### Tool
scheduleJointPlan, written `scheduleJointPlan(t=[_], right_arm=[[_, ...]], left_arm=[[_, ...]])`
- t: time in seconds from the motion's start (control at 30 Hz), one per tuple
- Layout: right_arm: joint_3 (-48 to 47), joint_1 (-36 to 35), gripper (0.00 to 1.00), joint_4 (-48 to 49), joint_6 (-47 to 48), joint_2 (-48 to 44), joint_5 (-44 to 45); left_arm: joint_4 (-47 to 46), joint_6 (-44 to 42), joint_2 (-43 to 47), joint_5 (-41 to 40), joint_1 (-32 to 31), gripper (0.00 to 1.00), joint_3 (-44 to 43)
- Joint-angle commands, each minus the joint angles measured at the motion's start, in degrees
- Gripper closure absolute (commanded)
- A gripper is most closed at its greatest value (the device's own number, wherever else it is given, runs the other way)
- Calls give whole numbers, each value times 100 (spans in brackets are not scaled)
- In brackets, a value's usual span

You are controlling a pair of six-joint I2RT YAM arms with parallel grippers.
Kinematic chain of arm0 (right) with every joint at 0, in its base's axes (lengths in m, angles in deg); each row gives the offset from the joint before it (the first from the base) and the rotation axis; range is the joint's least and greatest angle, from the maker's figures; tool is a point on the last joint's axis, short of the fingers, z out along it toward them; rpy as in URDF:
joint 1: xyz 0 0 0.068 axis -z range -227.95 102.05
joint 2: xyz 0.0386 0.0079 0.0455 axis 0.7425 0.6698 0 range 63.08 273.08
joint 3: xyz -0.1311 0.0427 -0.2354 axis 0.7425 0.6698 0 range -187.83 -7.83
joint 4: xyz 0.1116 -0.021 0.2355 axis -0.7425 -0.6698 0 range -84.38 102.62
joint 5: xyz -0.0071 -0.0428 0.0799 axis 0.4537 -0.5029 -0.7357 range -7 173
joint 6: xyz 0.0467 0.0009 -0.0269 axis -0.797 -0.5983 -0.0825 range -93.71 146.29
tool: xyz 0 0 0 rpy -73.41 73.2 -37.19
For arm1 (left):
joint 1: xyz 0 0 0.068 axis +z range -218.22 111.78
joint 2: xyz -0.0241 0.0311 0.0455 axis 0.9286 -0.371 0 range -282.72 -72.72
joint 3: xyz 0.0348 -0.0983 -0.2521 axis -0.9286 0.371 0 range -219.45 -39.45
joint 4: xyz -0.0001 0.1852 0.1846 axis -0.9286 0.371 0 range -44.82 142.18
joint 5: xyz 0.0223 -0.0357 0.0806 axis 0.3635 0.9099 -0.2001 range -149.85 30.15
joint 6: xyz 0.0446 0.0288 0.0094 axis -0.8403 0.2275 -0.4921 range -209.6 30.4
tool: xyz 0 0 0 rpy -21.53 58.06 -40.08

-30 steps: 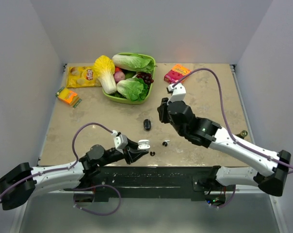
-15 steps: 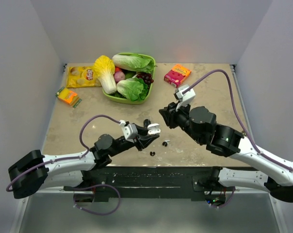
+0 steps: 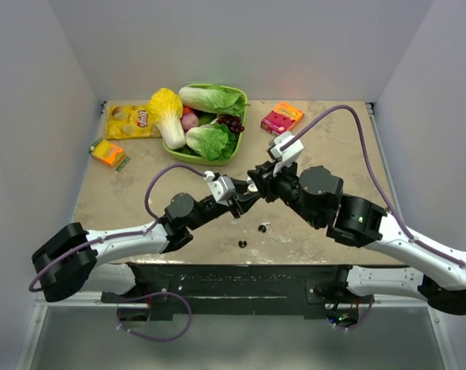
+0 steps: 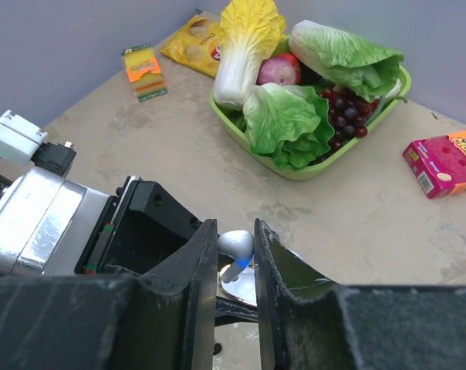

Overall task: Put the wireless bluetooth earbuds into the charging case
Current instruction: Place the earbud in the charging case.

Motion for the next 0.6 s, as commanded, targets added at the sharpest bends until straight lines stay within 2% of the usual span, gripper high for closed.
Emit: scheduleJointPlan(t=[0.0,0.57], right_arm=[[-17,-42,100,558,388,-154,371],[159,-112,100,629,870,-137,486]], left_arm=[[-348,-165,-81,286,97,100,-490],[-49,-245,-187,602,158,100,-850]])
